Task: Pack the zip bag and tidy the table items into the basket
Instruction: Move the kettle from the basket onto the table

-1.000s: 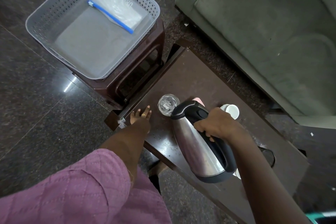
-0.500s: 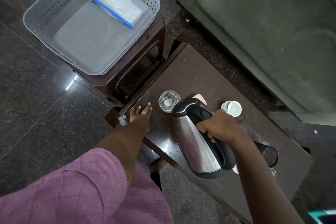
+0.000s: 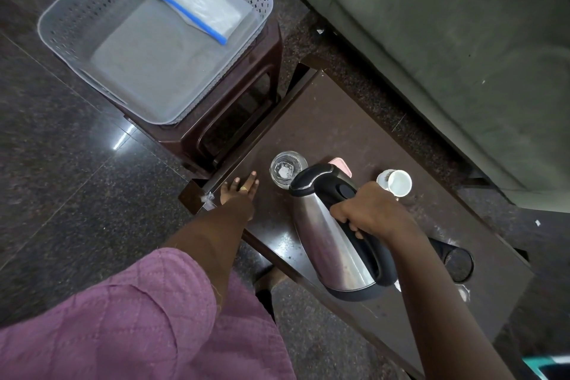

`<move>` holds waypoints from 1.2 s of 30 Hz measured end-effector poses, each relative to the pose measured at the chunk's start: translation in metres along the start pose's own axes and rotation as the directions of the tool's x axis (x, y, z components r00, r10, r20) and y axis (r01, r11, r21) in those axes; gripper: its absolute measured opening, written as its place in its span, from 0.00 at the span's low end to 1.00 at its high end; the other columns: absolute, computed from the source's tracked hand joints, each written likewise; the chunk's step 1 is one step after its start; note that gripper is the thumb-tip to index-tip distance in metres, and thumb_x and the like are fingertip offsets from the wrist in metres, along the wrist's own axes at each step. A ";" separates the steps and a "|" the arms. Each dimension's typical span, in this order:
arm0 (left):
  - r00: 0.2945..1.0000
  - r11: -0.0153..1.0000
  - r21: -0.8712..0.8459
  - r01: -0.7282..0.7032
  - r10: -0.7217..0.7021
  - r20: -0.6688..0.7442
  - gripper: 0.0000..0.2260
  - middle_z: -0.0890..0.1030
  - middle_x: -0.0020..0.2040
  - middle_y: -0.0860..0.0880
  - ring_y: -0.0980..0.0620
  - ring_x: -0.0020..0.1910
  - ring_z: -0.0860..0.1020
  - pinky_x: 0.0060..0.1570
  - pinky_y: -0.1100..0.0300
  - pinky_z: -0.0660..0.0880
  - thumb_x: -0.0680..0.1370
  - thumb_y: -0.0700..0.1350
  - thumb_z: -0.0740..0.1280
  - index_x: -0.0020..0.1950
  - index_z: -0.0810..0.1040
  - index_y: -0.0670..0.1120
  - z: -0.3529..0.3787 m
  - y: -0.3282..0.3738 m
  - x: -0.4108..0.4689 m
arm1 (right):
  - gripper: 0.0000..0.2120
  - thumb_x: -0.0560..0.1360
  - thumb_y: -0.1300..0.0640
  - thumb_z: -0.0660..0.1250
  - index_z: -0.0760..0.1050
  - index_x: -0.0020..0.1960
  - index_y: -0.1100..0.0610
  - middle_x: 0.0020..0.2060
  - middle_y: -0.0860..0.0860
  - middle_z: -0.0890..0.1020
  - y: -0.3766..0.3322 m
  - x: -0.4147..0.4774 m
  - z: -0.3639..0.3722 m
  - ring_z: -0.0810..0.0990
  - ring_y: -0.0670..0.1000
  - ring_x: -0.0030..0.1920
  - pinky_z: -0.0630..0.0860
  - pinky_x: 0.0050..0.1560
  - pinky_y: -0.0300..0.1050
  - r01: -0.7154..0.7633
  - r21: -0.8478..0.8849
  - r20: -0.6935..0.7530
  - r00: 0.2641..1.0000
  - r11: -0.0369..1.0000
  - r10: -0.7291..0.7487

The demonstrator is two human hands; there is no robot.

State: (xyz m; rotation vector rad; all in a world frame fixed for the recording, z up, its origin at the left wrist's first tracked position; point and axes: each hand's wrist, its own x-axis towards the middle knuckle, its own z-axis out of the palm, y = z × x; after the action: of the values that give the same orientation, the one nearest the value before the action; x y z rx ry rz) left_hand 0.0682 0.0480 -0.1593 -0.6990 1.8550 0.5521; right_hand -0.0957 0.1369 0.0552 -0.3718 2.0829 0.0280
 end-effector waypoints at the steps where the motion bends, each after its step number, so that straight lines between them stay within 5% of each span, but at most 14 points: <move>1: 1.000 1.000 0.001 -0.001 0.001 -0.002 0.36 0.29 0.74 0.56 0.45 0.77 0.41 0.76 0.46 0.45 0.79 0.42 0.57 0.75 0.33 0.52 0.000 0.000 0.000 | 0.05 0.59 0.60 0.65 0.70 0.26 0.59 0.13 0.48 0.72 0.000 0.000 0.000 0.70 0.47 0.15 0.67 0.25 0.35 -0.001 0.001 0.000 1.000 1.000 0.001; 21: 1.000 0.980 0.199 0.024 -0.026 0.007 0.32 0.32 0.76 0.52 0.47 0.77 0.47 0.73 0.47 0.53 0.79 0.48 0.55 0.76 0.38 0.50 -0.006 0.003 -0.004 | 0.07 0.59 0.61 0.64 0.68 0.24 0.59 0.12 0.48 0.71 -0.003 0.001 -0.003 0.69 0.48 0.15 0.65 0.23 0.34 -0.001 -0.002 0.011 1.000 1.000 0.001; 36: 0.999 0.990 0.133 0.042 -0.044 0.015 0.34 0.30 0.75 0.55 0.47 0.77 0.46 0.74 0.44 0.49 0.79 0.47 0.55 0.75 0.35 0.51 -0.002 0.004 -0.001 | 0.06 0.58 0.61 0.63 0.68 0.24 0.59 0.13 0.49 0.71 -0.001 -0.001 -0.004 0.68 0.48 0.15 0.64 0.22 0.34 0.009 0.014 0.031 0.999 1.000 -0.010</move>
State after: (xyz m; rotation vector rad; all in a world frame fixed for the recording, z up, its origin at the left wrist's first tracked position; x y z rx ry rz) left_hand 0.0645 0.0492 -0.1572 -0.6418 1.8373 0.4017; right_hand -0.0980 0.1357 0.0584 -0.3705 2.0496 0.0140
